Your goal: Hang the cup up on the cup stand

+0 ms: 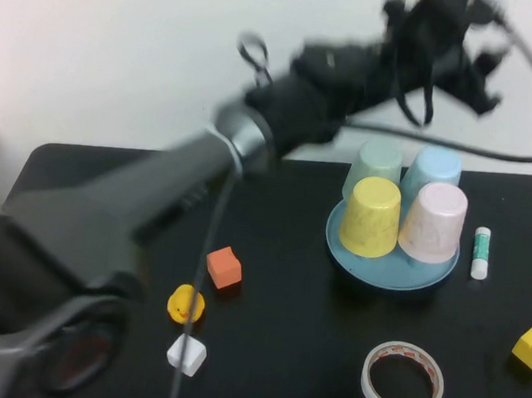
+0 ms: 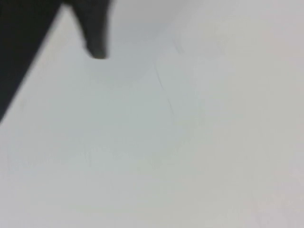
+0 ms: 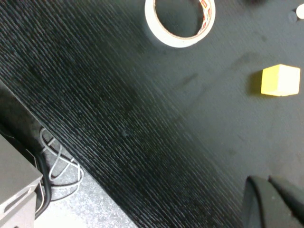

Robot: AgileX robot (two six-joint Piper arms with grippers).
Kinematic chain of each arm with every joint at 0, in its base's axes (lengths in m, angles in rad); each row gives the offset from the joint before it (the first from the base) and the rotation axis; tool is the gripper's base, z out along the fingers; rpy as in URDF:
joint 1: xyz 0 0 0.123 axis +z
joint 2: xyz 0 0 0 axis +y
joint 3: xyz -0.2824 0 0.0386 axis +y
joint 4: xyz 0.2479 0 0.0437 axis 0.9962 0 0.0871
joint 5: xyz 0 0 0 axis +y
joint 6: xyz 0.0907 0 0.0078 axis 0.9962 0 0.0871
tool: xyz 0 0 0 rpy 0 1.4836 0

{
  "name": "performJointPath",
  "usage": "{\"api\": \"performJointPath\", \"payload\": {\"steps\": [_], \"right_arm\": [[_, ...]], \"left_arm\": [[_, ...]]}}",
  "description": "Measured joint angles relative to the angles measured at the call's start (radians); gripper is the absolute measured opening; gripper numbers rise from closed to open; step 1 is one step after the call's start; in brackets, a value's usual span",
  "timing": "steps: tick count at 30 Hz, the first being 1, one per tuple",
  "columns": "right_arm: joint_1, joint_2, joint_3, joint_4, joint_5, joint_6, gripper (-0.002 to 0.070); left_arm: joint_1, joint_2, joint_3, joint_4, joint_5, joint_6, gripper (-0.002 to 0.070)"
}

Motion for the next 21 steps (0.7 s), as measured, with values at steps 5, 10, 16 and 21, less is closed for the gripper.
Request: {"api": "performJointPath", "payload": {"steps": [5, 10, 16, 21], "right_arm": [[0.000, 0.000, 0.000, 0.000, 0.000, 0.004, -0.0001], [0.000, 0.000, 0.000, 0.000, 0.000, 0.013, -0.0001], [0.000, 0.000, 0.000, 0.000, 0.000, 0.014, -0.0001], [0.000, 0.000, 0.000, 0.000, 0.000, 0.014, -0.0001]], "left_arm": [[0.000, -0.177, 0.000, 0.288, 0.090, -0.057, 0.0085], [0.000, -0.336, 0.000, 0.616, 0.166, -0.259, 0.0013], [0.021, -0.494, -0.002, 1.067, 0.341, -0.727, 0.0003], [0.064, -0.612, -0.005, 1.363, 0.597, -1.092, 0.0000]]}}
